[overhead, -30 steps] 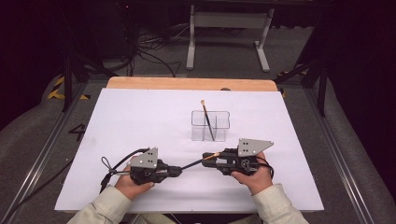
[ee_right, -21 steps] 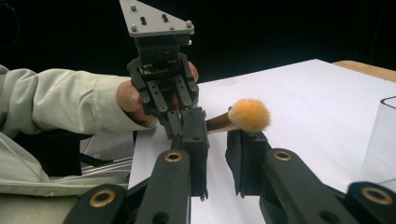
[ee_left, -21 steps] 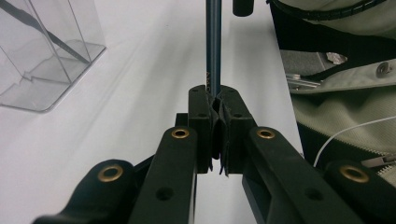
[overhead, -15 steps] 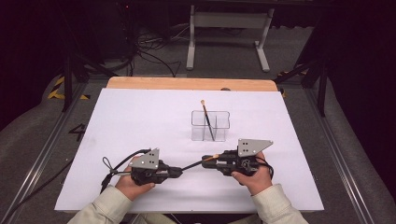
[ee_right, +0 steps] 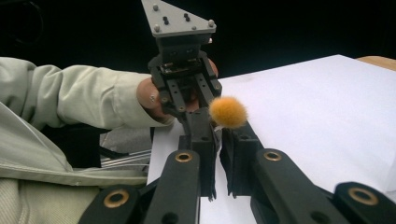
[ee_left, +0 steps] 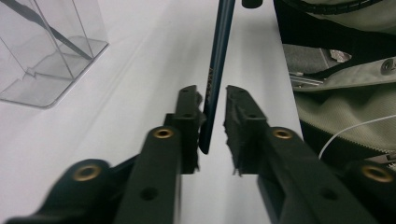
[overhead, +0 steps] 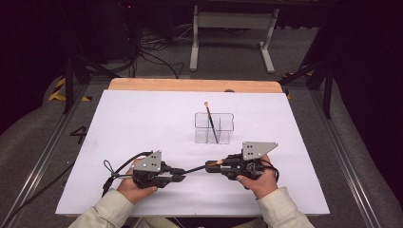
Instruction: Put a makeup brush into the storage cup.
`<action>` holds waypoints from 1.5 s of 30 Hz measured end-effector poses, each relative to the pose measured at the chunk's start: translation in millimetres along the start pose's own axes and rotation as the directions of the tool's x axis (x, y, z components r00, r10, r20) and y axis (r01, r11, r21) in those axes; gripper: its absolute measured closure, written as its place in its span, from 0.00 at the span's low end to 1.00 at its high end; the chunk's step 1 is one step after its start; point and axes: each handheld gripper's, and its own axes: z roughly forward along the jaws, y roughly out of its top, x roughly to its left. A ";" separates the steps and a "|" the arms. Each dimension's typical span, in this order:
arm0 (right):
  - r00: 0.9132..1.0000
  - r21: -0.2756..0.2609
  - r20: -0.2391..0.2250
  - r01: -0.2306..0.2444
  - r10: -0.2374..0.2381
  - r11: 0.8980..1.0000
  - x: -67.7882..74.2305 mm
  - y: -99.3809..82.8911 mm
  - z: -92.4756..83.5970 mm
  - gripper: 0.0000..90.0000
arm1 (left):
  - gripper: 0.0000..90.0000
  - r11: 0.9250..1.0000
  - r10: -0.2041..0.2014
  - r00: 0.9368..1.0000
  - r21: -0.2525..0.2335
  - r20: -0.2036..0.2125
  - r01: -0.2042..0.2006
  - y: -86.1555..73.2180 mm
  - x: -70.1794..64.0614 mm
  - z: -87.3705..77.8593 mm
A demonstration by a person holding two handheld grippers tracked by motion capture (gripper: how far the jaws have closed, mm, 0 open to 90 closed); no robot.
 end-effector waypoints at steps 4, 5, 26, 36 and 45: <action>1.000 0.006 0.016 0.000 0.000 1.000 -0.2 3.6 -4.7 0.93 | 0.67 1.000 -0.004 1.000 -0.004 -0.014 0.004 0.6 -1.3 -1.2; 1.000 0.006 0.016 0.000 0.000 1.000 -0.2 3.6 -4.7 0.93 | 0.67 1.000 -0.006 1.000 -0.006 -0.023 0.006 0.7 -1.5 -2.0; 0.989 0.094 0.148 -0.025 0.011 0.995 -7.2 62.8 -45.6 0.93 | 0.33 0.994 -0.091 0.977 -0.083 -0.191 0.076 -7.8 -1.0 -26.8; 0.977 0.123 0.212 -0.041 0.015 0.992 -11.4 85.1 -58.5 0.93 | 0.19 0.991 -0.121 0.961 -0.094 -0.249 0.100 -9.5 -0.3 -32.8; 0.962 0.160 0.272 -0.069 0.023 0.985 -17.8 100.8 -61.8 0.93 | 0.18 0.990 -0.129 0.948 -0.090 -0.292 0.107 -11.7 2.0 -36.6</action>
